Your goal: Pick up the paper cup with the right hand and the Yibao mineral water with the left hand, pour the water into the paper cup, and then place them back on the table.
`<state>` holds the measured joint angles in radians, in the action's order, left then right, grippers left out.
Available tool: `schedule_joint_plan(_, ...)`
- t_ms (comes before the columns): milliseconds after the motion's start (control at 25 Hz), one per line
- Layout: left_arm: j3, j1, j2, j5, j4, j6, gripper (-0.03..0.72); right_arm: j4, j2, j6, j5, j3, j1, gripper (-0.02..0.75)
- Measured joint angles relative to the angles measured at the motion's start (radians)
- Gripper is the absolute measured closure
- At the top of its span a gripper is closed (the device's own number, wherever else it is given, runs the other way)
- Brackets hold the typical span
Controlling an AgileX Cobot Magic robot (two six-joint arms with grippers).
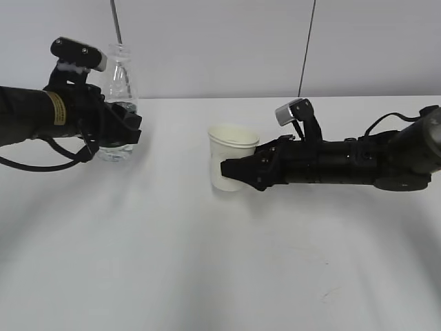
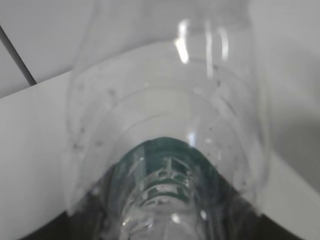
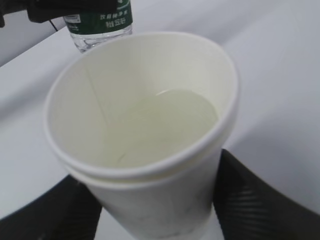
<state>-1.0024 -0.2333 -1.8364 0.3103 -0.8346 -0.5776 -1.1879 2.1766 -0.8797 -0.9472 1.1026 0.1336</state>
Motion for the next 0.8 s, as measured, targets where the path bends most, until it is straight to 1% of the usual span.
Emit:
schedule_joint_plan(280, 0.0, 0.059, -0.039, 0.092, -0.001, 0.0, 0.384, 0.061, 0.0, 0.045, 0.002, 0.0, -0.049, 0.237)
schedule_joint_plan(440, 0.0, 0.06, -0.062, 0.124, -0.004, 0.008, 0.384, 0.101, 0.0, 0.141, 0.008, 0.0, -0.059, 0.237)
schedule_joint_plan(560, 0.0, 0.06, -0.072, 0.135, -0.004, 0.017, 0.384, 0.153, 0.0, 0.221, 0.015, 0.0, -0.059, 0.237)
schedule_joint_plan(800, 0.0, 0.06, -0.074, 0.147, -0.004, 0.051, 0.384, 0.255, 0.0, 0.316, 0.09, 0.0, -0.059, 0.237)
